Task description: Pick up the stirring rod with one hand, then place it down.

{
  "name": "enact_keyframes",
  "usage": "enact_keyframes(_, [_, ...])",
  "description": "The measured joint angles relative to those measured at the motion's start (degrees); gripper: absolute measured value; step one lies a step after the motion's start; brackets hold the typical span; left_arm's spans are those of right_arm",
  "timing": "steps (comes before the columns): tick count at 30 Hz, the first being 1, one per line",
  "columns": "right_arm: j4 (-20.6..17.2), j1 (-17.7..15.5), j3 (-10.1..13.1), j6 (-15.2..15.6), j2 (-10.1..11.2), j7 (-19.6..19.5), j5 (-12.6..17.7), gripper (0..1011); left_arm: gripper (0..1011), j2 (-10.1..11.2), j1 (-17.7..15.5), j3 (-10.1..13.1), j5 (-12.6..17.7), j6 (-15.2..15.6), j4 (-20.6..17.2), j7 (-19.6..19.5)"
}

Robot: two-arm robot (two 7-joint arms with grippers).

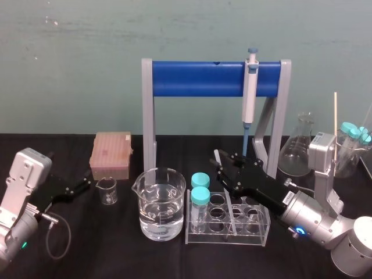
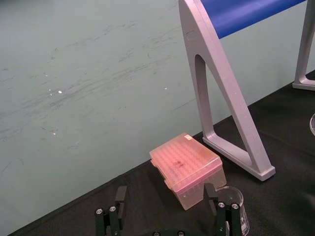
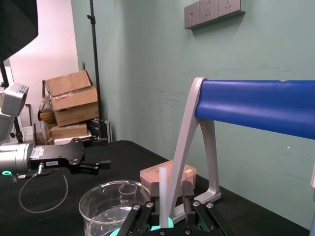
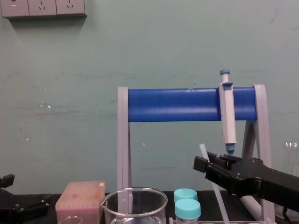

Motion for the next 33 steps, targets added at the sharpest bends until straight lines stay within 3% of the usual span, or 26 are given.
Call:
enact_keyframes(1, [0.0,0.0,0.0,0.0,0.0,0.0,0.0,286,1000,0.0,0.0,0.0,0.0,0.0,0.0,0.0])
enact_keyframes(20, [-0.1,0.0,0.1,0.0,0.0,0.1,0.1,911,1000,0.0,0.0,0.0,0.0,0.0,0.0,0.0])
enact_keyframes(24, [-1.0,-0.3,1.4,-0.4,0.0,-2.5,-0.6,996,1000,0.0,0.0,0.0,0.0,0.0,0.0,0.0])
enact_keyframes(28, [-3.7,-1.9,4.7,-0.1,-0.1,-12.6,-4.7,1003,1000,0.0,0.0,0.0,0.0,0.0,0.0,0.0])
enact_keyframes(29, [-4.7,-2.7,5.8,0.9,-0.1,-18.1,-7.4,1003,1000,0.0,0.0,0.0,0.0,0.0,0.0,0.0])
enact_keyframes(30, [-4.7,-2.7,5.8,0.9,-0.1,-18.1,-7.4,1003,1000,0.0,0.0,0.0,0.0,0.0,0.0,0.0])
enact_keyframes(33, [-5.9,-4.1,7.6,3.9,-0.4,-27.3,-12.2,1003,1000,0.0,0.0,0.0,0.0,0.0,0.0,0.0])
